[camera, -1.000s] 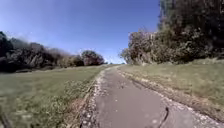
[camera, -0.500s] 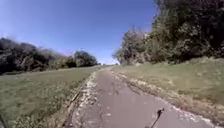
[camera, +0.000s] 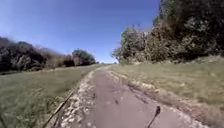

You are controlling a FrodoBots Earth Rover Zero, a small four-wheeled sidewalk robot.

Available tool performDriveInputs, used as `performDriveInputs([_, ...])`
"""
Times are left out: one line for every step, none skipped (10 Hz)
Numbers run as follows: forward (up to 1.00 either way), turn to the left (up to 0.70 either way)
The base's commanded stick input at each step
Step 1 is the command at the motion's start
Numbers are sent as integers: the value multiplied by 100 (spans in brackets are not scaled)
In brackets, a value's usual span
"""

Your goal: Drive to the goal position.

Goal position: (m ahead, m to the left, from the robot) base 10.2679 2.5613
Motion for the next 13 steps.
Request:
performDriveInputs([100, 27])
performDriveInputs([100, 0])
performDriveInputs([100, 0])
performDriveInputs([100, 0])
performDriveInputs([100, 0])
performDriveInputs([100, 0])
performDriveInputs([100, 0])
performDriveInputs([100, 0])
performDriveInputs([100, 0])
performDriveInputs([100, 7])
performDriveInputs([100, 26])
performDriveInputs([100, 27])
performDriveInputs([100, 0])
